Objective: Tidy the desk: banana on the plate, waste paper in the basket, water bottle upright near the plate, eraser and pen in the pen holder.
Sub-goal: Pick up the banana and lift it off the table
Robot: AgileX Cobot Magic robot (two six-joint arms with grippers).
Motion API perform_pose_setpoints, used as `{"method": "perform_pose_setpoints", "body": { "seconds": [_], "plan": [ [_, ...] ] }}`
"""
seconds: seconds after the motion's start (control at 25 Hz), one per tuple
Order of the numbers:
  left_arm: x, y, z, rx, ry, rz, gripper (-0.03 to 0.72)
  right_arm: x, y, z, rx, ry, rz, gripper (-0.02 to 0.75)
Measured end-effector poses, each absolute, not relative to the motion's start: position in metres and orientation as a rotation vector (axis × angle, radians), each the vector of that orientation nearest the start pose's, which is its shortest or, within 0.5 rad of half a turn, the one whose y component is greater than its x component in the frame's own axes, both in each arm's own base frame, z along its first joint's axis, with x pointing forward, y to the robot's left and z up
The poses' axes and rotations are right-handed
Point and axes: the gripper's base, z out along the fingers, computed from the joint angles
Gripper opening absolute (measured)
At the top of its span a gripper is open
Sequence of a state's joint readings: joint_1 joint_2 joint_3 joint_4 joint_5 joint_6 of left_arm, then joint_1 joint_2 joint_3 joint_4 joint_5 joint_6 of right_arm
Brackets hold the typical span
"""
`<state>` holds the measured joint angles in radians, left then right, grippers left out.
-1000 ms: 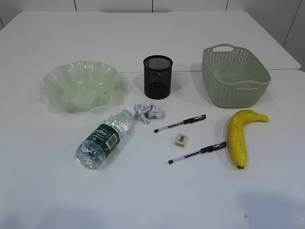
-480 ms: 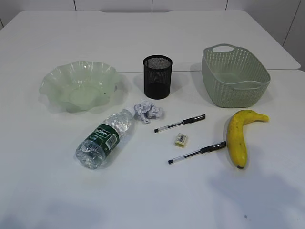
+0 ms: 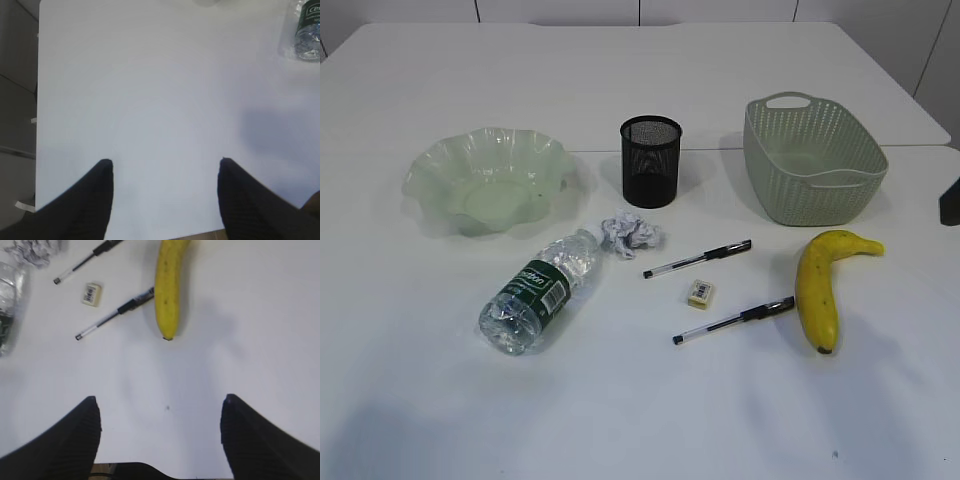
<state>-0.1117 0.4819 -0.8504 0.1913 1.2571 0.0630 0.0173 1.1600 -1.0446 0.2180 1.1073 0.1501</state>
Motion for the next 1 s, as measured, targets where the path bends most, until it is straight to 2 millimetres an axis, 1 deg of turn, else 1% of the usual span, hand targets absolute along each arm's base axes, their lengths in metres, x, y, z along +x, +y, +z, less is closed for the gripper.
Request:
{"method": "perform_pose_setpoints", "body": {
  "seconds": [0.2,0.28,0.4,0.52,0.6,0.68,0.76,0.88,1.0],
  "plan": [
    [0.056,0.010,0.353,0.196,2.395,0.224,0.465,0.235,0.025,0.312,0.302,2.744,0.404,0.554],
    [0.056,0.010,0.353,0.195,2.395,0.221,0.465,0.245,0.026,0.301,0.320,2.776,0.408,0.554],
    [0.056,0.010,0.353,0.194,2.394,0.213,0.465,0.258,0.026,0.291,0.338,2.782,0.406,0.554],
    [0.056,0.009,0.353,0.192,2.395,0.204,0.465,0.278,0.026,0.291,0.343,2.758,0.406,0.554],
    [0.056,0.009,0.353,0.188,2.395,0.202,0.465,0.291,0.026,0.296,0.338,2.740,0.407,0.554],
    [0.056,0.009,0.353,0.185,2.396,0.201,0.465,0.300,0.026,0.298,0.335,2.731,0.408,0.554],
    [0.056,0.009,0.353,0.185,2.396,0.201,0.465,0.304,0.026,0.302,0.331,2.718,0.409,0.554],
    [0.056,0.009,0.353,0.185,2.396,0.201,0.465,0.305,0.026,0.302,0.332,2.715,0.409,0.554],
    [0.056,0.009,0.353,0.182,2.397,0.200,0.465,0.309,0.026,0.303,0.335,2.674,0.406,0.554]
  ]
}}
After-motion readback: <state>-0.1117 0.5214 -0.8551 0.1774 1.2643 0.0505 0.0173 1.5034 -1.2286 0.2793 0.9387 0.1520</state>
